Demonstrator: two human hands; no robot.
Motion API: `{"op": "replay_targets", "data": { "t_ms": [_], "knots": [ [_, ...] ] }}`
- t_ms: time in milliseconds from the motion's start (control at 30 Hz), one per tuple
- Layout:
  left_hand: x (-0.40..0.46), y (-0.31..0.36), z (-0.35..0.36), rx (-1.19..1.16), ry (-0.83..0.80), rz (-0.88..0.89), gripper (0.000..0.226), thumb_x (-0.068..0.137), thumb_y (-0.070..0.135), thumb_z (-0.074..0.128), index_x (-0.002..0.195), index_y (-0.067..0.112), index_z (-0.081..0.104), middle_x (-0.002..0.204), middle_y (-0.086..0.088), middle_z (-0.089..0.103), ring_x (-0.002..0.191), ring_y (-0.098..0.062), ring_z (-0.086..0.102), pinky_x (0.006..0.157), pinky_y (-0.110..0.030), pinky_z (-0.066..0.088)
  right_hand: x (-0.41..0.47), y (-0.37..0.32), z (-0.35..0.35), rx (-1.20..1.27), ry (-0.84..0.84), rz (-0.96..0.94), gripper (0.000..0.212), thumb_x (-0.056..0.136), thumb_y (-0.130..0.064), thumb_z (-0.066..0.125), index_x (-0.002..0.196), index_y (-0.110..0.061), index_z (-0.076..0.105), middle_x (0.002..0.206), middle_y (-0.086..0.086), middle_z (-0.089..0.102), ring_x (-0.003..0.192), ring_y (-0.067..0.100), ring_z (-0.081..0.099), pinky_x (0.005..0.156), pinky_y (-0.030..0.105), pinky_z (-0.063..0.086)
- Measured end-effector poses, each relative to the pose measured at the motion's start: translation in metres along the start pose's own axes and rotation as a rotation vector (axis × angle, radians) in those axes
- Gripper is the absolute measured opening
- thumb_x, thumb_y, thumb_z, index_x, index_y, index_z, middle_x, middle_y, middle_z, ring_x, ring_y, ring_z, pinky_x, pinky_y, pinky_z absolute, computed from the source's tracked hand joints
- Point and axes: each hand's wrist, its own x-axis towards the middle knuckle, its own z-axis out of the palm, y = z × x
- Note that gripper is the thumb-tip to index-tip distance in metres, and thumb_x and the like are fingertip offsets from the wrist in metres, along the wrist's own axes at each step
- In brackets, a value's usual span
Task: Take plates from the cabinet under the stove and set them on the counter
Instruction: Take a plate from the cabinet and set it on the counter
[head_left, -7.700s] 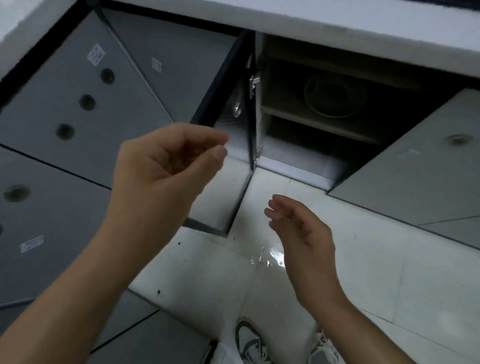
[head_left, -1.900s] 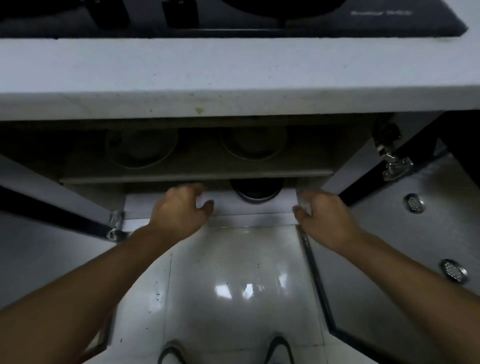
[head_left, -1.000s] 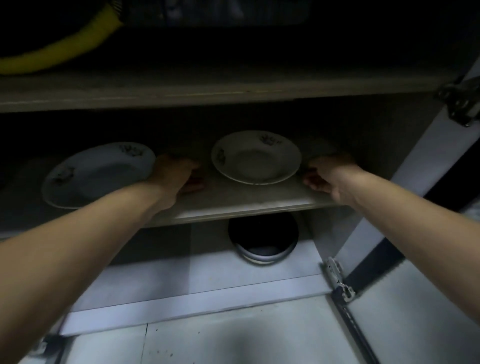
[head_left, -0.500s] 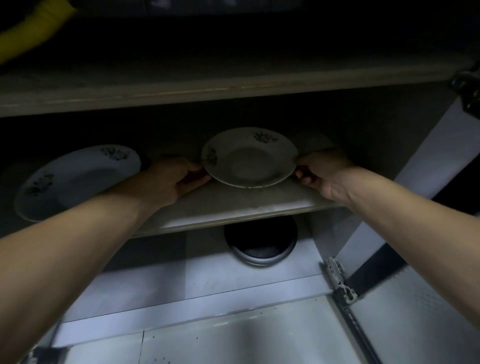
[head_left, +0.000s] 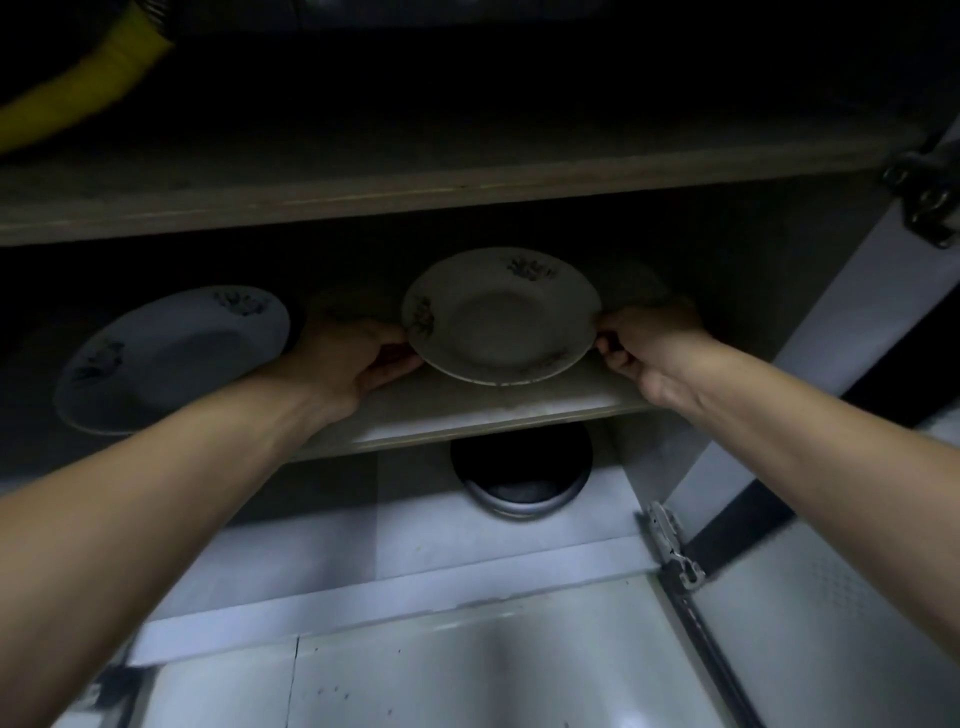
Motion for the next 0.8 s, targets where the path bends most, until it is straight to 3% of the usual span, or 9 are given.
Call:
{"op": "replay_targets", "data": {
  "t_ms": [100,200,333,467,600,800],
  "knots": [
    [-0.015,0.0,-0.003,-0.004,0.064,-0.011,0.014,0.086,-0.008,0.058,0.083,0.004,0.064,0.086,-0.011,0.069,0.073,-0.019,0.068,0.059,-0.028,0.061,-0.017,0.0,-0.002,-0.017,0.012,0.022,0.031,0.089,0.0,0.049,0.06,-0.012,0.048,0.058,0.005,0.048,0.044,0.009,0.038,0.035,0.014,0.022],
    [-0.038,0.002,-0.008,-0.018,0.119,-0.033,0.007,0.086,-0.009,0.06,0.085,-0.003,0.063,0.081,-0.013,0.069,0.056,-0.015,0.071,0.049,-0.027,0.06,-0.036,-0.002,-0.004,-0.037,0.014,0.052,0.029,0.089,-0.001,0.051,0.063,-0.014,0.049,0.06,0.004,0.049,0.045,0.009,0.039,0.038,0.015,0.023],
    [-0.072,0.001,-0.017,0.005,0.123,-0.024,0.025,0.083,-0.007,0.064,0.107,-0.003,0.066,0.098,-0.013,0.073,0.073,-0.019,0.074,0.058,-0.026,0.06,-0.065,-0.008,-0.01,-0.01,0.051,0.083,0.022,0.083,0.006,0.055,0.067,-0.01,0.056,0.064,0.006,0.056,0.043,0.009,0.044,0.034,0.015,0.031],
    [-0.112,0.002,-0.025,0.049,0.198,-0.054,0.01,0.081,-0.008,0.066,0.09,-0.004,0.07,0.087,-0.018,0.074,0.068,-0.021,0.074,0.064,-0.028,0.061,-0.097,-0.015,-0.021,-0.077,0.039,0.105,0.014,0.08,0.004,0.062,0.068,-0.002,0.061,0.059,0.01,0.054,0.036,0.008,0.045,0.034,0.015,0.033],
    [-0.161,0.001,-0.033,0.071,0.235,-0.133,0.01,0.084,-0.003,0.065,0.079,0.001,0.073,0.074,-0.014,0.077,0.065,-0.02,0.074,0.058,-0.024,0.059,-0.131,-0.019,-0.032,-0.114,0.016,0.148,0.012,0.08,0.003,0.063,0.069,-0.002,0.064,0.058,0.009,0.056,0.032,0.004,0.046,0.034,0.013,0.035],
    [-0.228,0.0,-0.034,0.052,0.336,-0.156,0.008,0.085,-0.001,0.066,0.085,0.002,0.073,0.083,-0.012,0.076,0.07,-0.021,0.075,0.06,-0.025,0.06,-0.181,-0.028,-0.049,-0.161,-0.06,0.184,0.015,0.081,0.001,0.063,0.067,-0.004,0.066,0.059,0.01,0.058,0.038,0.005,0.047,0.035,0.014,0.036]
  ]
}}
